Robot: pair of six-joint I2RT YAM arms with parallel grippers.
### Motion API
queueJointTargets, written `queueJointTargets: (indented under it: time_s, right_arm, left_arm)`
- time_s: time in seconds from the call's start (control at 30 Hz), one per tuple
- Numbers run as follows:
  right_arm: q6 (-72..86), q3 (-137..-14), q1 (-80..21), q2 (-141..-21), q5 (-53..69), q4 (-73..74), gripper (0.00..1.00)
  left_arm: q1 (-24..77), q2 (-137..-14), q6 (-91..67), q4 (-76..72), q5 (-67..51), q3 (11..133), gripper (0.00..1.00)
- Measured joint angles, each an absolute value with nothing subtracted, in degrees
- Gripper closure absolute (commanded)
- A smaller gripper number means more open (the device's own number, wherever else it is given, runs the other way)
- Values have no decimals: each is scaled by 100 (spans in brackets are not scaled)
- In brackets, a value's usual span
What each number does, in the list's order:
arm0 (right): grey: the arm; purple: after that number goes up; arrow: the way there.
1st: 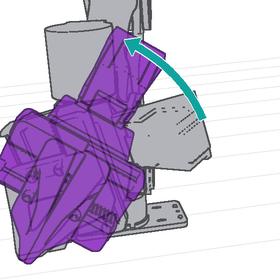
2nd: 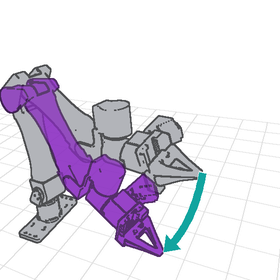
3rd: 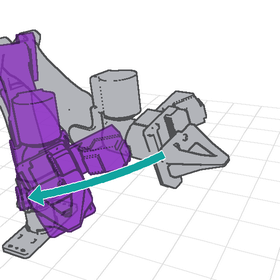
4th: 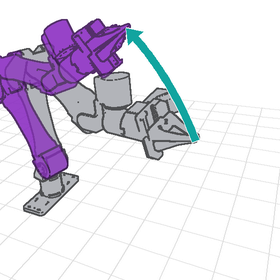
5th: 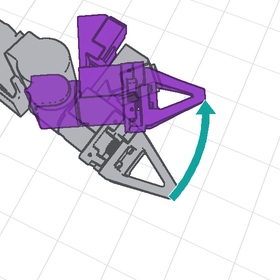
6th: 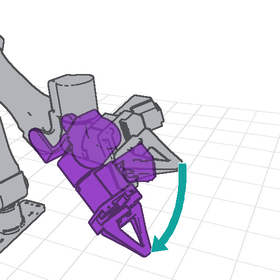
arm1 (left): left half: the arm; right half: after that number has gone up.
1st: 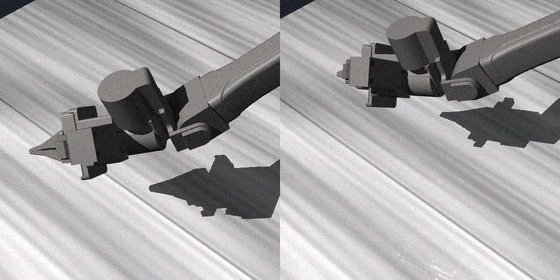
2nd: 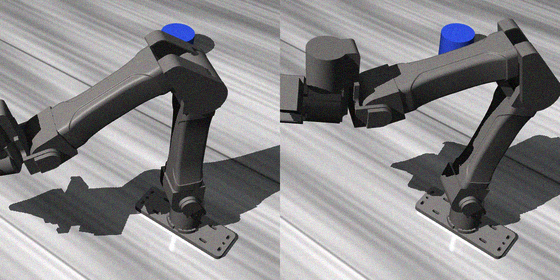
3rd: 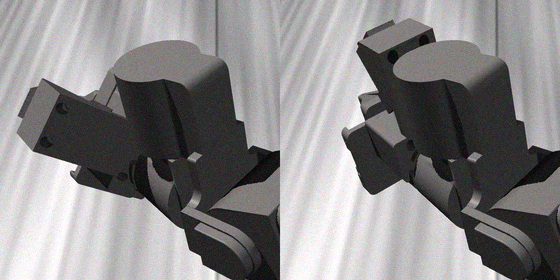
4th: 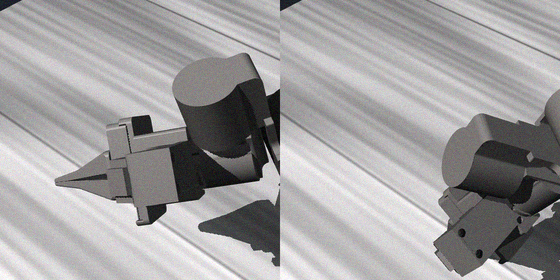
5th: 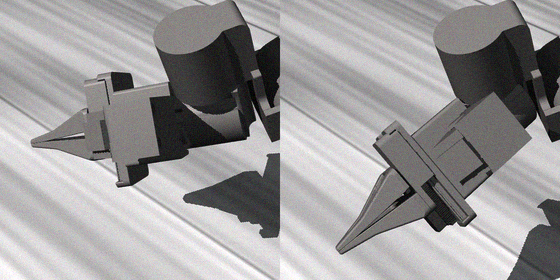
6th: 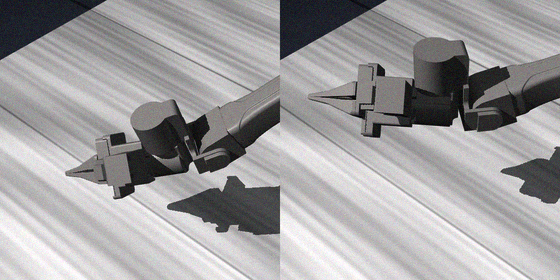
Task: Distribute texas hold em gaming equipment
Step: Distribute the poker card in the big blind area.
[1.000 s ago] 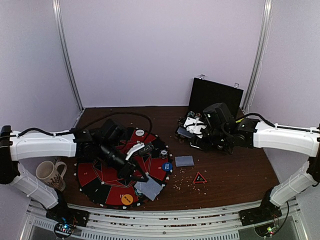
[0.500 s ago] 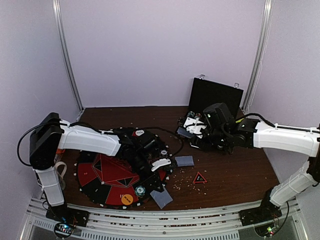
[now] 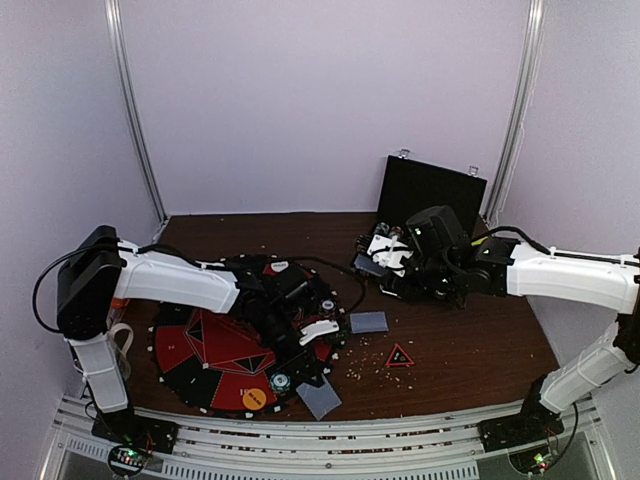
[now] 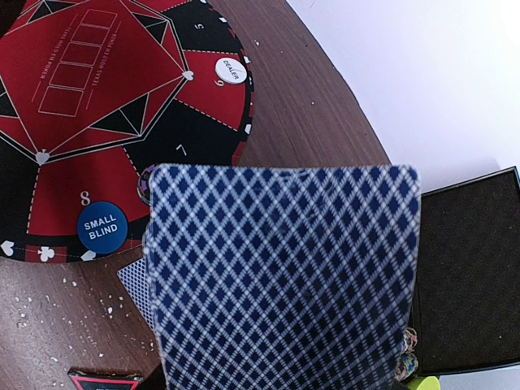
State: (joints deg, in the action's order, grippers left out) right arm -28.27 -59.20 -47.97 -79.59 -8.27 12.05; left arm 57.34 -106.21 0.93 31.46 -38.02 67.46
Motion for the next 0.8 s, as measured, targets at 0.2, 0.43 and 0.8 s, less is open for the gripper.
queueJointTargets:
  time_s: [0.2,0.43,0.8]
  right_arm:
    - [-2829,-5920,-4797,-7961,-827,1210,51]
    - [-2829,-5920,-4797,-7961,-829,1214,51]
    - [-2827,-5920,-4797,-7950,-978,1361,51]
  left_arm:
    - [5636,-10300,3,2958,-3938,6626,100]
    - [5478,-9904,-307,2604,-3942,6547,100]
    - [4842,-9701,-1638,980,-3752,6423,100]
